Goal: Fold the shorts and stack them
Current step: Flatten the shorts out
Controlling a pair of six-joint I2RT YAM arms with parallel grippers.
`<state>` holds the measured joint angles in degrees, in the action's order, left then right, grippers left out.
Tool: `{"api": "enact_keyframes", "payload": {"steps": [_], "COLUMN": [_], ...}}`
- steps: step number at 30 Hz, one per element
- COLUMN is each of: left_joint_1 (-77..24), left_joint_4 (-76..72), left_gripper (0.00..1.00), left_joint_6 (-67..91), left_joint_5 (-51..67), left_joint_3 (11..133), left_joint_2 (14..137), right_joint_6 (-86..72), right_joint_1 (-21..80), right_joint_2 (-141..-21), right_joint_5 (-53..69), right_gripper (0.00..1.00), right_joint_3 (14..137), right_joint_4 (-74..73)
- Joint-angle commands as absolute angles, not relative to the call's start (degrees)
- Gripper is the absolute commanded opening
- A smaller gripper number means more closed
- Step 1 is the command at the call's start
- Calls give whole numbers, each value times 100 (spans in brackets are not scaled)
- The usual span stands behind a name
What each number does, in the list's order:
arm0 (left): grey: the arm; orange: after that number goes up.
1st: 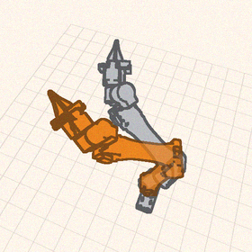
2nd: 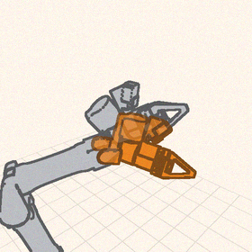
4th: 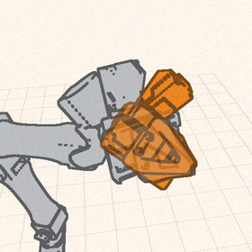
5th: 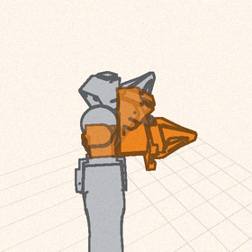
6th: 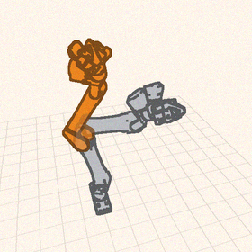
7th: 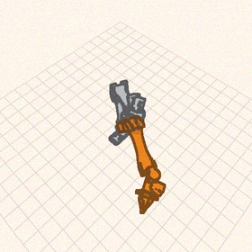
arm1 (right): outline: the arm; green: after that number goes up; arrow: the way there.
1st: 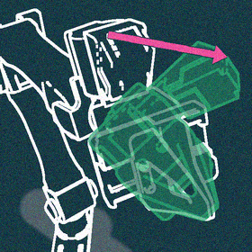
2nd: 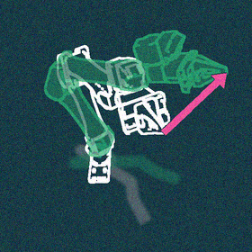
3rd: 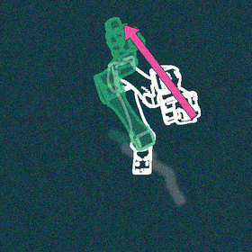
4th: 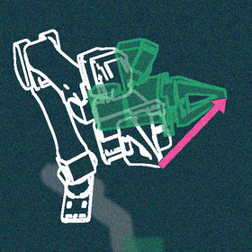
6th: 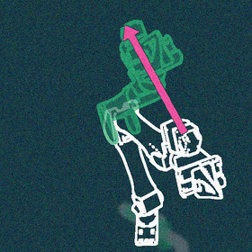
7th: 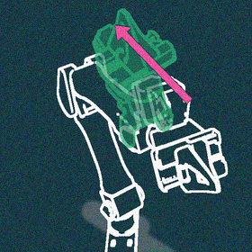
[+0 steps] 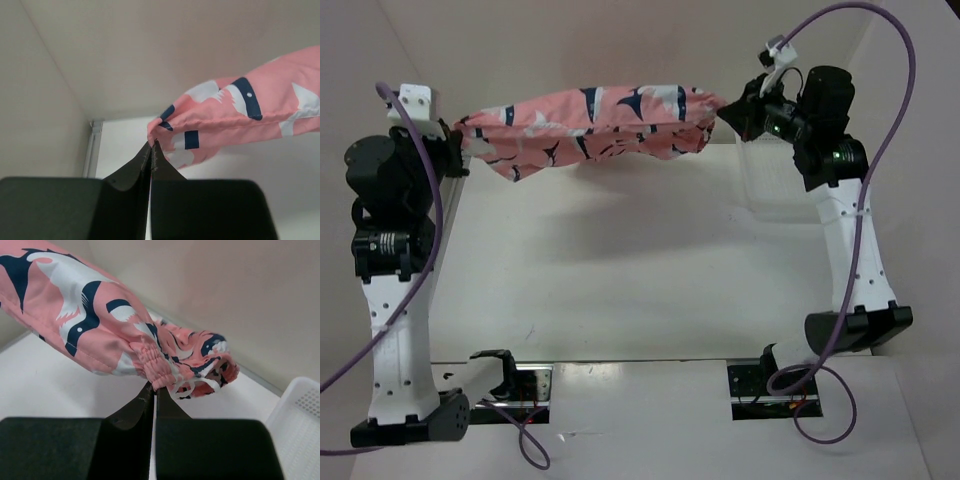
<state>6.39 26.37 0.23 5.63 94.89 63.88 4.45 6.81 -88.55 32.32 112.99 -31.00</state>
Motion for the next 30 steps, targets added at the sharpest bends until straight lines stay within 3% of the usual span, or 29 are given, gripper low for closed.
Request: {"api": "enact_keyframes", "payload": {"steps": [1, 7, 11, 15, 25, 29, 30], "left_joint_1": [677, 624, 571, 571, 571, 571, 571], "left_joint_4": [3057, 4268, 5078, 6141, 6723, 6951, 7048], "left_gripper": [0, 0, 1, 0, 1, 16, 30], "left_joint_6": [0, 0, 0, 0, 0, 0, 0], "left_joint_5": [676, 1459, 1521, 1731, 1433, 1503, 1564], "left_joint_3": [8504, 6314, 5126, 4869, 4992, 5133, 5202], "left_joint_2": [5822, 4335, 3692, 3305, 3621, 3596, 3456], "right_joint_6": [1130, 2316, 3724, 4692, 5448, 5607, 5677], "right_joint_1": [747, 958, 1011, 1011, 1546, 1827, 1828], "right_joint_2": [-8237, -6830, -6320, -6117, -6301, -6302, -6371], "right_joint_5": [3612, 3806, 3104, 2392, 1838, 1696, 1644], "right_gripper": [0, 0, 0, 0, 0, 2, 8], "right_joint_3": [10234, 7009, 5304, 4913, 4965, 5027, 5027], "right_joint_4": [-3400, -4016, -4455, -4982, -5633, -5818, -5905]}}
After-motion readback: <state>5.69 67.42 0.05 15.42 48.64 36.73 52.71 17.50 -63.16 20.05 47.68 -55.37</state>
